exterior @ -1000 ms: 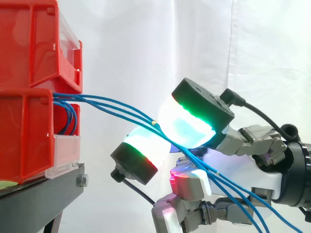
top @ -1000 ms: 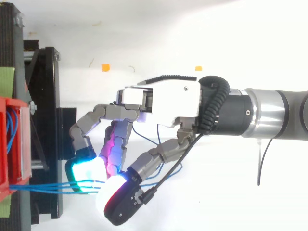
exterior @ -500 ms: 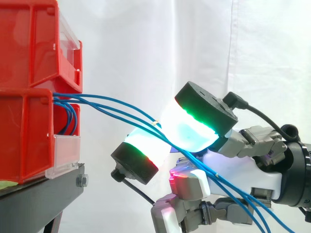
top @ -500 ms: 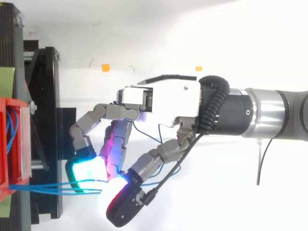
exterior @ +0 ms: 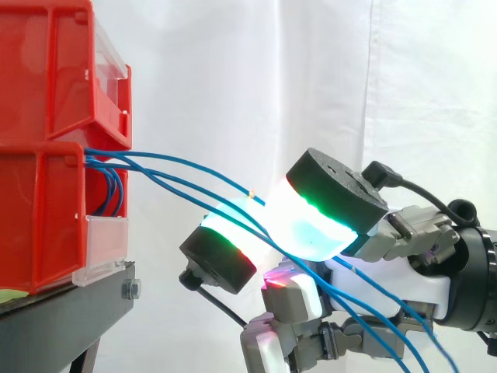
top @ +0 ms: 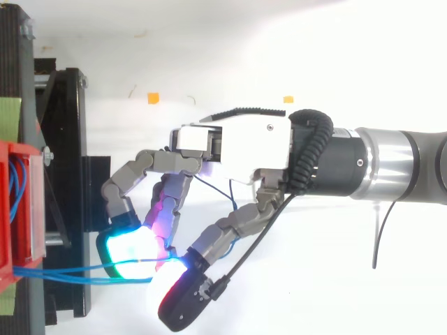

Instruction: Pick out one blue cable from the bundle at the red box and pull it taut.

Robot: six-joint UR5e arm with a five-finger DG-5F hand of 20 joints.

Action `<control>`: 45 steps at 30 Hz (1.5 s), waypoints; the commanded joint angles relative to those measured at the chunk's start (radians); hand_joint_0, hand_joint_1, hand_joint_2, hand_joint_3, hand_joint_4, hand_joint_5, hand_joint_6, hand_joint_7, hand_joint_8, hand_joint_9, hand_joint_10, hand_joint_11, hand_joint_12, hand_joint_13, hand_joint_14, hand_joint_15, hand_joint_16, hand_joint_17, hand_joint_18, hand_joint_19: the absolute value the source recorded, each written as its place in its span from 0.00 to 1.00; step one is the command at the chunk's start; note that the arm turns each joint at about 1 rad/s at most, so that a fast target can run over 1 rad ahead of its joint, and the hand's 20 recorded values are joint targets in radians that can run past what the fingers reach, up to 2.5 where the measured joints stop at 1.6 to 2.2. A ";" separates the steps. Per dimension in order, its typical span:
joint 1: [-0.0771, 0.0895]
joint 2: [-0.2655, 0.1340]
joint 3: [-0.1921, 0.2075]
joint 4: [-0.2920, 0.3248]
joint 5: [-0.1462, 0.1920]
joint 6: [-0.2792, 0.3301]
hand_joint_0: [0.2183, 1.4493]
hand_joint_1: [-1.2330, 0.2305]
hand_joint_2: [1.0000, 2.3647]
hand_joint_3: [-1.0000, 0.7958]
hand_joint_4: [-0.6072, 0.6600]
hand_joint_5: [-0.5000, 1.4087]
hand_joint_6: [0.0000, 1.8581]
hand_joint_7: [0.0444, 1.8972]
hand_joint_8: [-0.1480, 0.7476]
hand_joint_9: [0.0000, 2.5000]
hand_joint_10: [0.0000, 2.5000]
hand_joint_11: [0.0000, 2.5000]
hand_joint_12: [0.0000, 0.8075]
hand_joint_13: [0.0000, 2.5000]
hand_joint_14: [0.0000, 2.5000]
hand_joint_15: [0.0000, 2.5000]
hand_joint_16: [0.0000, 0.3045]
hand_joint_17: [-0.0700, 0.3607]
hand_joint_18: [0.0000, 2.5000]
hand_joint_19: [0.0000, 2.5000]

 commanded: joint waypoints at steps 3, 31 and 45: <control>0.000 -0.001 0.000 0.000 0.000 0.000 0.40 0.16 0.00 0.28 0.50 0.19 0.50 0.54 0.52 0.51 0.01 0.25 0.55 0.43 0.01 0.24 0.20 0.48 0.36 0.29; 0.000 0.000 0.000 -0.002 0.005 0.000 0.27 0.24 0.00 0.28 0.54 0.20 0.47 0.55 0.55 0.53 0.01 0.24 0.56 0.44 0.01 0.24 0.21 0.50 0.37 0.30; 0.000 0.000 0.000 -0.002 0.005 0.002 0.41 0.23 0.00 0.28 0.48 0.21 0.46 0.58 0.55 0.54 0.01 0.24 0.56 0.44 0.01 0.24 0.20 0.49 0.37 0.30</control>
